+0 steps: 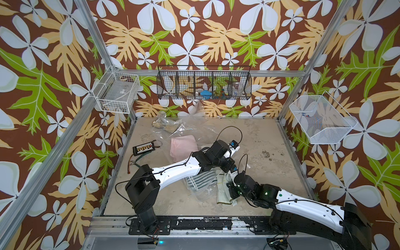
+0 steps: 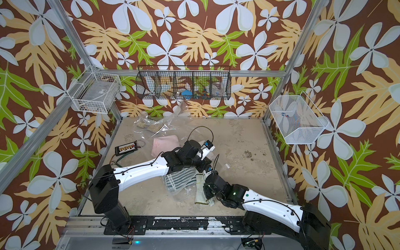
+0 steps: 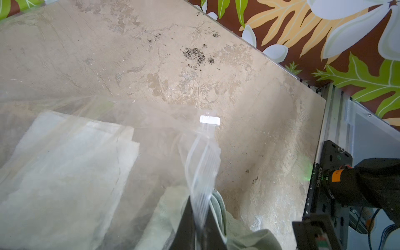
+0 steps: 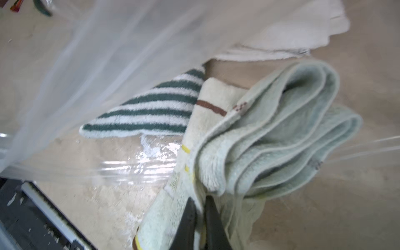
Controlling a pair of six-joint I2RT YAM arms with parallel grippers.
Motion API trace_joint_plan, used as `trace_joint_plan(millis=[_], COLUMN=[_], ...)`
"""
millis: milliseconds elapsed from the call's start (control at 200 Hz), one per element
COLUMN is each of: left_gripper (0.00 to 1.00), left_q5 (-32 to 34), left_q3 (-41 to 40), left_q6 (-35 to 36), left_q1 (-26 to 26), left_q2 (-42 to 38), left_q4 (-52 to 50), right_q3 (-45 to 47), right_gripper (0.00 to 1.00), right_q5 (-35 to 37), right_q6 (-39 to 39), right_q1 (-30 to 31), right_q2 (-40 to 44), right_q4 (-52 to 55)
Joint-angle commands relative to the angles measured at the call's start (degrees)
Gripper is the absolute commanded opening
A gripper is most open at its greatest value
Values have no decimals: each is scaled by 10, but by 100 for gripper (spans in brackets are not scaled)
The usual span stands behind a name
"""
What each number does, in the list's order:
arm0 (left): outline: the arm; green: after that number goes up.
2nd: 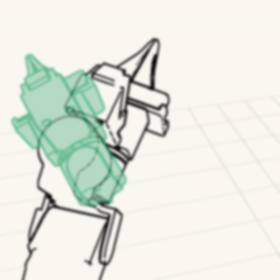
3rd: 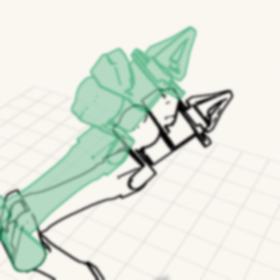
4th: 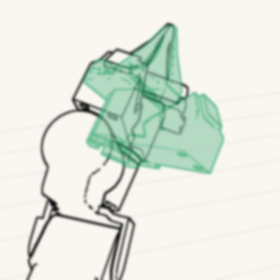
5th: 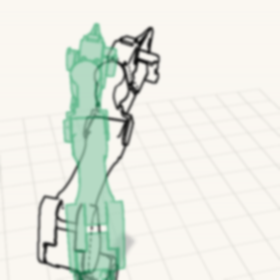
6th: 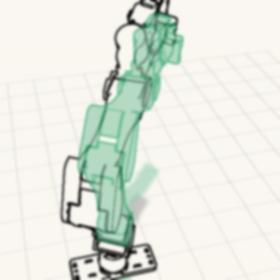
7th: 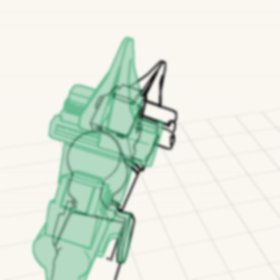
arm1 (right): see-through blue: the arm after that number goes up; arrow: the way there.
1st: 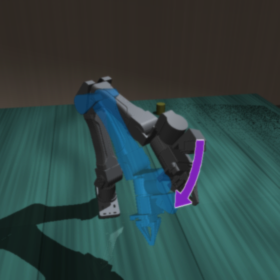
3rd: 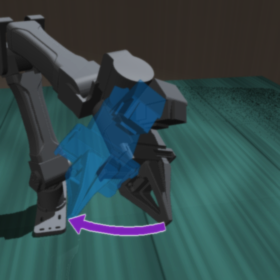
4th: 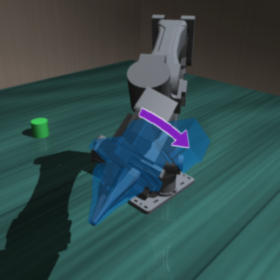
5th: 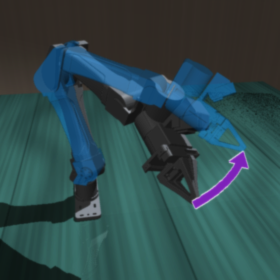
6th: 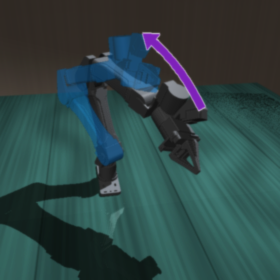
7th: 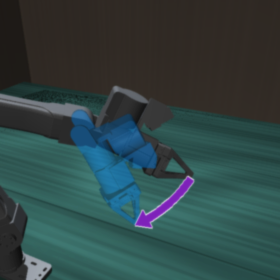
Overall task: Place the folded towel into the vacuum bag
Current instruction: Place the towel in the vacuum bag.
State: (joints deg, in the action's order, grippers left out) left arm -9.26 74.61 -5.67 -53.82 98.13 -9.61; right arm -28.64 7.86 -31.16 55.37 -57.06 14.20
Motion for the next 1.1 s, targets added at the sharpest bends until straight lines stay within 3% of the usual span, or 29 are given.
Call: trace_joint_plan(millis=[0, 215, 520, 681, 911, 1096], left_gripper=[8, 8, 10, 23, 40, 55], left_q5=[-21, -52, -62, -51, -11, 29], left_q3=[1, -41, -51, -69, -120, -128], left_q6=[-4, -11, -22, -27, -23, -4], left_q1=[-1, -1, -5, -6, -7, -38], left_q2=[-6, -17, -14, -31, -71, -89], left_q4=[17, 24, 31, 26, 17, -3], right_q3=[-5, -22, -55, -80, -85, -42], right_gripper=[0, 3, 14, 34, 63, 69], right_q5=[16, 7, 98, 110, 50, -84], right_q6=[20, 2, -42, -56, -83, -169], right_q1=[-23, -169, -182, -216, -219, -213], right_q2=[-4, -33, -91, -118, -38, 45], right_q4=[-31, 18, 56, 109, 192, 260])
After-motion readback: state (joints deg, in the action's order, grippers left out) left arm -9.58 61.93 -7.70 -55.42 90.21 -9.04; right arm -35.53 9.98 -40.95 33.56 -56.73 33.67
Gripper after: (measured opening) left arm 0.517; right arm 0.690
